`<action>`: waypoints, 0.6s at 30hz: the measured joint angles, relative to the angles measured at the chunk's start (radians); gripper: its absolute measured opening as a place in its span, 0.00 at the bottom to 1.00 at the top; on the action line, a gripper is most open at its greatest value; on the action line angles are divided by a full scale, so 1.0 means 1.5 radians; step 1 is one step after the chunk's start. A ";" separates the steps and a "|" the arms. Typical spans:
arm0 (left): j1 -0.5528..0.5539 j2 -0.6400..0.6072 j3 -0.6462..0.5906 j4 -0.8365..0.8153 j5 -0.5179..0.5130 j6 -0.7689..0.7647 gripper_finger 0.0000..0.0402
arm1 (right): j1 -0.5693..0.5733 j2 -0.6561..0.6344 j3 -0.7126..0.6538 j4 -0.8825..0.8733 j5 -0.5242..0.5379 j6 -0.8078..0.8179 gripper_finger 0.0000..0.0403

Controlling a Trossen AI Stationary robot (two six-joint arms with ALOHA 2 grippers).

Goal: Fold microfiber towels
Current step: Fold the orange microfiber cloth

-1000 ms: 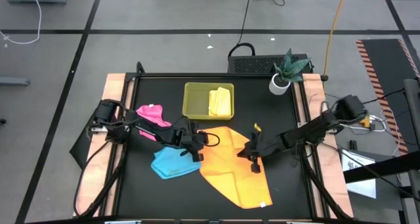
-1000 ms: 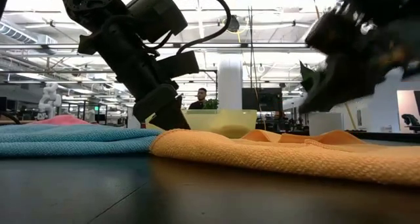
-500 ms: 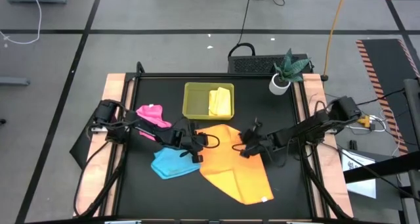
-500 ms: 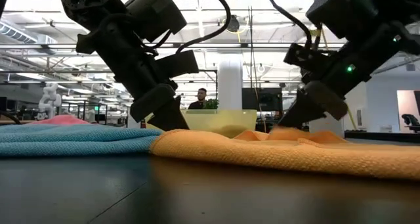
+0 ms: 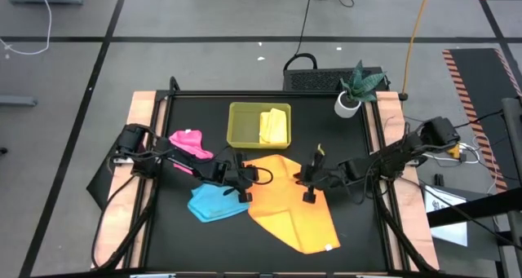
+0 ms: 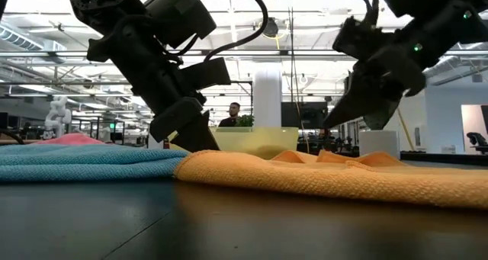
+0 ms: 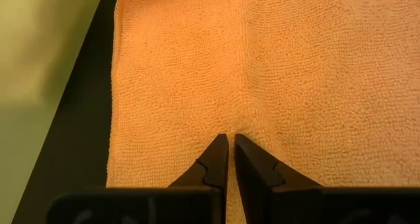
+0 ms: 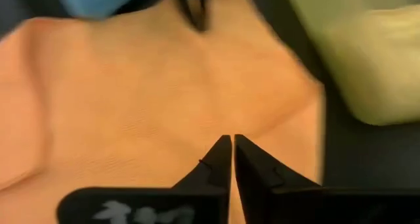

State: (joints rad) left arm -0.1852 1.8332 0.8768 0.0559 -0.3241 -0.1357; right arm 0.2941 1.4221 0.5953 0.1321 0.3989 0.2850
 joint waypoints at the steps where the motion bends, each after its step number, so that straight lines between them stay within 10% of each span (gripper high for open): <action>1: 0.000 0.000 0.000 0.000 0.000 0.000 0.08 | 0.000 0.003 0.000 0.005 -0.015 -0.006 0.05; 11: 0.000 0.000 0.000 0.001 0.000 0.000 0.08 | -0.015 0.076 0.000 0.018 -0.040 -0.082 0.24; 18: 0.000 0.000 0.000 0.000 0.000 -0.001 0.08 | -0.051 0.088 0.000 0.031 -0.040 -0.101 0.08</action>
State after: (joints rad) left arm -0.1852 1.8332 0.8768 0.0562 -0.3241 -0.1368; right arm 0.2183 1.5547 0.5949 0.1781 0.3382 0.1330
